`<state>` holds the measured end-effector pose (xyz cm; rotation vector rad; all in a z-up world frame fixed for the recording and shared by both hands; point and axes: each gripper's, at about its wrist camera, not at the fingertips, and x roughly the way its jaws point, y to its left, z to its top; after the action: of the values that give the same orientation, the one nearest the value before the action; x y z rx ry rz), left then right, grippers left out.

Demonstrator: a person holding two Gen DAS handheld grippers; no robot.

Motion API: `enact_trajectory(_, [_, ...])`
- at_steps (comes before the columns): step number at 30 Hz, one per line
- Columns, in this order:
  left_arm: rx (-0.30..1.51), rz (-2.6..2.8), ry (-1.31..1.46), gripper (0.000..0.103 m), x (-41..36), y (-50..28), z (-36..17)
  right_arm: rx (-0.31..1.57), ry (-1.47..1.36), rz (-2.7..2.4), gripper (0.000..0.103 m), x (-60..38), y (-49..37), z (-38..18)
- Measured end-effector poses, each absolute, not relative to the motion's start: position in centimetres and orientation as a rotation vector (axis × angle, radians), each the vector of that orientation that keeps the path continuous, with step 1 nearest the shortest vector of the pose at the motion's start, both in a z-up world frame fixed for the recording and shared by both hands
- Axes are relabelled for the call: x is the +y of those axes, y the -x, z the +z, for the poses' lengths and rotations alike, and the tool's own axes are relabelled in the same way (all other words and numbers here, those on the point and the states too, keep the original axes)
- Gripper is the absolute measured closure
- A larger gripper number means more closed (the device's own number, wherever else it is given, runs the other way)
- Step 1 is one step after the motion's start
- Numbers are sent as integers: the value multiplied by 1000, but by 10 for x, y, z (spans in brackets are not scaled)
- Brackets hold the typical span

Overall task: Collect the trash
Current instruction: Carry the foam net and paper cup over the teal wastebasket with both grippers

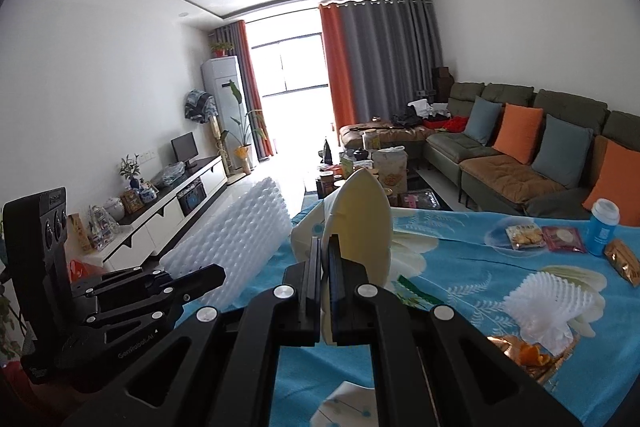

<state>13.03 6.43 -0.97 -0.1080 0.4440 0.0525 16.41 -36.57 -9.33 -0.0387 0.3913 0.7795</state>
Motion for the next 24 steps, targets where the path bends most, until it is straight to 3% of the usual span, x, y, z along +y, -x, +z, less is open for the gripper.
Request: enact_trajectory(24, [477, 523, 258, 91, 252, 1, -41, 513, 250, 1176, 101, -151, -111, -107])
